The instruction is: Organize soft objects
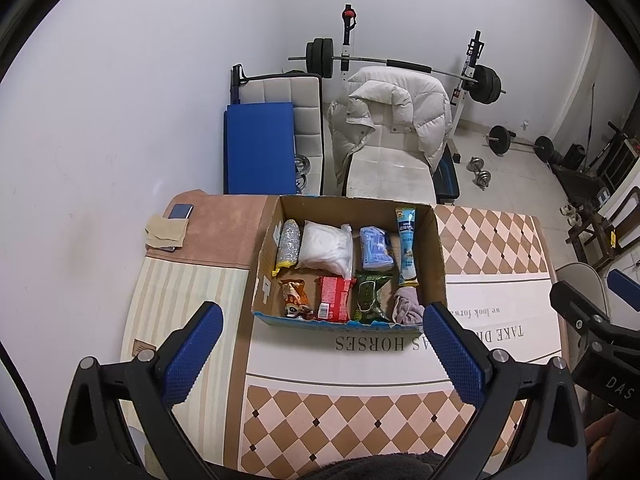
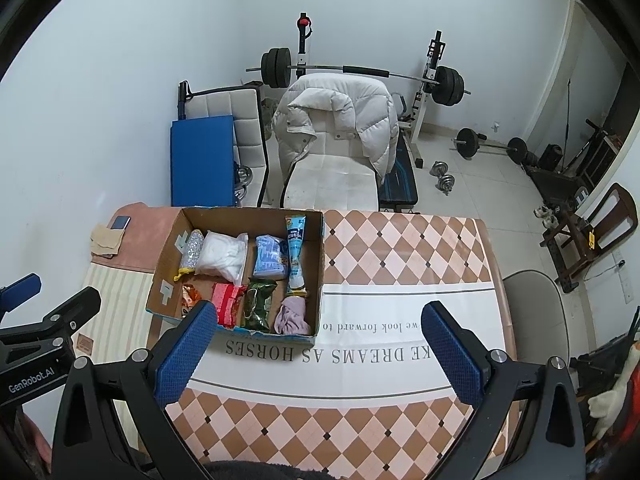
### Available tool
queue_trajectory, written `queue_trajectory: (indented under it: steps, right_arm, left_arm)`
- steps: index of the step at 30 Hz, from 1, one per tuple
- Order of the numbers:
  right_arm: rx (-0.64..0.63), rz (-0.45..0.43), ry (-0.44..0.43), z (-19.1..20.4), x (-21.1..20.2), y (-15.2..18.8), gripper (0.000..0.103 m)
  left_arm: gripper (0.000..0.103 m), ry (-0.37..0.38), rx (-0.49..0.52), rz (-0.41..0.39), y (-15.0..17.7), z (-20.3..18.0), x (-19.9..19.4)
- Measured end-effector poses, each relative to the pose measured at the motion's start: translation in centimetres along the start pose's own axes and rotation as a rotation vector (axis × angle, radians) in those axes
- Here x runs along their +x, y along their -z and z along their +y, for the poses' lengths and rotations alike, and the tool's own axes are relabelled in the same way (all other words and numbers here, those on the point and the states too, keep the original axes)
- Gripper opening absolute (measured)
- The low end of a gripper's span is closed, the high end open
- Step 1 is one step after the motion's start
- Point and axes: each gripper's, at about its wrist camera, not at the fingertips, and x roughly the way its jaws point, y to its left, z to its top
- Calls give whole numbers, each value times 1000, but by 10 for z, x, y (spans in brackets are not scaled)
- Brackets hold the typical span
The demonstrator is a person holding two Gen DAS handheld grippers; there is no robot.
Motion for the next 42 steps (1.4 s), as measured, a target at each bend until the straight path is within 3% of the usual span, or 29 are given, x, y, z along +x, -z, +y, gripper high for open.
queue_trajectory:
  steps: [42]
  right_arm:
    - [12,4,1,-7,-3,-1,103]
  left_arm:
    - [103,1,-7,1,0,0,-2]
